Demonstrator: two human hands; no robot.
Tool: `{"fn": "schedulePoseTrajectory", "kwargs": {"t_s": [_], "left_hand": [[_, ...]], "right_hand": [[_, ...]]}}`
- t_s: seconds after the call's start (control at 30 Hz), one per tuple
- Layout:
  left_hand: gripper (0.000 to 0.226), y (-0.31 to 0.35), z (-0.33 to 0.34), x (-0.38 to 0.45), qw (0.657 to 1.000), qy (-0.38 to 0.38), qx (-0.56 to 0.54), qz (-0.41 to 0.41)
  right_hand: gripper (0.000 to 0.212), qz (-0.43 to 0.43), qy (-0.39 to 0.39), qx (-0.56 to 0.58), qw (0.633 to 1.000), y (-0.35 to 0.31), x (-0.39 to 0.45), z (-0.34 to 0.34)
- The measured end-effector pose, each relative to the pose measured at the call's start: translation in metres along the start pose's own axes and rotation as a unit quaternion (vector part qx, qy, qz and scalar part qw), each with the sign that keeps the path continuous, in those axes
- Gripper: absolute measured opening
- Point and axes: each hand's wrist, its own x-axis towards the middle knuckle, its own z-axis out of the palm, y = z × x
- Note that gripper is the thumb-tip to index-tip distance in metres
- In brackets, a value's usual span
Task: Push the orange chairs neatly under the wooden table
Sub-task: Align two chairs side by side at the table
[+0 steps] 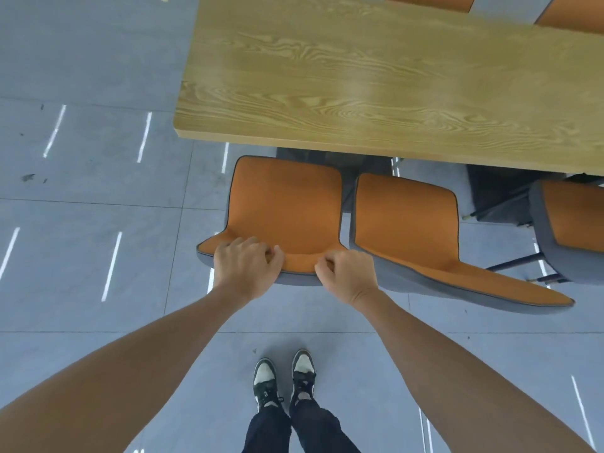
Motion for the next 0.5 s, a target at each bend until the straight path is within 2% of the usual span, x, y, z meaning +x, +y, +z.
{"fn": "schedulePoseTrajectory", "kwargs": {"t_s": [0.1,0.13,0.2,0.27,0.3,0.4,0.5], "left_hand": [[0.052,0.000,-0.006,-0.003,1.000,-0.023,0.001,0.003],[0.053,0.000,-0.008,-0.004,1.000,-0.031,-0.003,0.001],[0.058,0.001,-0.012,-0.005,0.998,-0.063,-0.014,0.007],[0.065,0.007,-0.014,-0.004,0.992,-0.113,-0.041,0.043],[0.066,0.015,-0.017,-0.003,0.986,-0.135,-0.062,0.070],[0.055,0.056,-0.022,-0.003,0.967,-0.192,-0.059,0.160],[0.043,0.091,-0.017,0.003,0.950,-0.233,0.028,0.206]], "right_hand": [[0.040,0.021,-0.089,0.026,0.995,-0.001,-0.003,-0.015],[0.046,0.012,-0.093,0.012,0.995,0.007,-0.007,-0.024],[0.062,-0.001,-0.034,-0.046,0.998,0.031,-0.019,-0.045],[0.067,0.030,0.033,-0.117,0.992,0.062,-0.037,-0.069],[0.069,0.057,0.040,-0.151,0.986,0.077,-0.046,-0.079],[0.074,0.132,-0.030,-0.206,0.969,0.117,-0.069,-0.102],[0.063,0.116,-0.100,-0.262,0.953,0.144,-0.089,-0.111]]}}
